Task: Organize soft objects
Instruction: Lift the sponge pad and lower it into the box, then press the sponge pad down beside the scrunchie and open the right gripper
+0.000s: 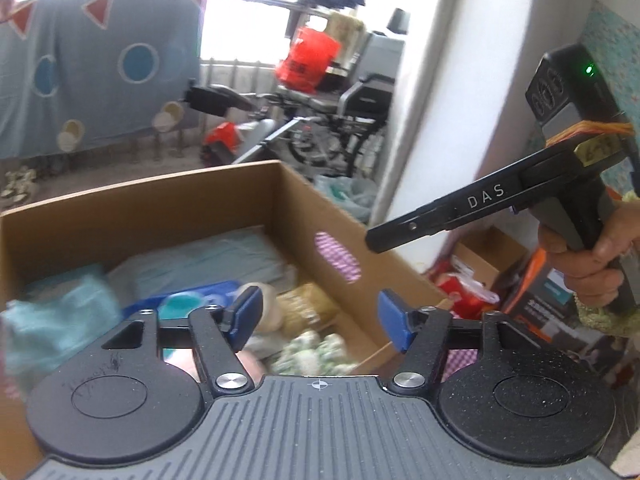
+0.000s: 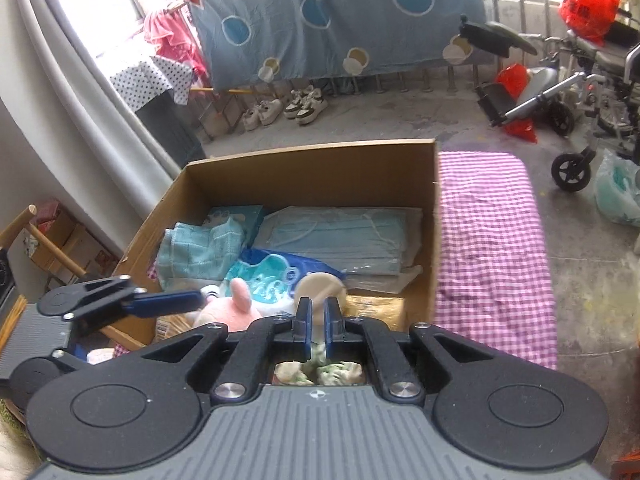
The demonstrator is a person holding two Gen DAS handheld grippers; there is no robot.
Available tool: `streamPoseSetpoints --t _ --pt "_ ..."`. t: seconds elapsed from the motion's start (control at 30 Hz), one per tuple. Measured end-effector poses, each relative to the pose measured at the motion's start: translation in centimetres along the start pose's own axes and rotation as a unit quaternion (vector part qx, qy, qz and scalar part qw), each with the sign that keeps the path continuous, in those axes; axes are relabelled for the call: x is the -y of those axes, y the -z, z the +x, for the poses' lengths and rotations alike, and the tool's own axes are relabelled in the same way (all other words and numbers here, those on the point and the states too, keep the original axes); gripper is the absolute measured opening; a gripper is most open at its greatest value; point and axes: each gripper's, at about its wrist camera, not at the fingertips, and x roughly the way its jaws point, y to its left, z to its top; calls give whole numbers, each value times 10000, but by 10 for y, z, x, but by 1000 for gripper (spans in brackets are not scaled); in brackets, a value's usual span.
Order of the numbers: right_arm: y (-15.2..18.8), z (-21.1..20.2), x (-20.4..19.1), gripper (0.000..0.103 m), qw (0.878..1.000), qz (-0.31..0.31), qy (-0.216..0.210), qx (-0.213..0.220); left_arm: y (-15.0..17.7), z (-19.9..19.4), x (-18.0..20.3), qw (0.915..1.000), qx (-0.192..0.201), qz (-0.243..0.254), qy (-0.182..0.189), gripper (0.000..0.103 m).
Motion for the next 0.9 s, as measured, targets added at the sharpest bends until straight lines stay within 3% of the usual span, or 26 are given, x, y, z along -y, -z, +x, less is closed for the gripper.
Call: streamPoseSetpoints --t 0.13,0.27,0.3,0.63,0.8,0.9 --pt "-11 26 -17 17 9993 -213 16 -292 6 -26 -16 9993 105 -201 -287 78" --pt "-21 60 -37 55 9958 -632 179 -634 10 -49 -31 9968 230 -361 -669 93" --pt "-23 71 -41 57 9942 -761 233 -724 12 -55 -35 9957 265 -433 -776 95" --pt "-22 146 -49 54 9728 -1564 795 -1513 38 -101 -92 9806 510 -1280 -1396 95" --pt "-17 154 -41 34 9741 -1411 752 -1599 44 -105 -105 9779 503 -1442 -1426 95" --pt "-18 150 -43 30 9744 -1448 748 -1546 45 -106 -107 9780 524 -1450 -1402 95"
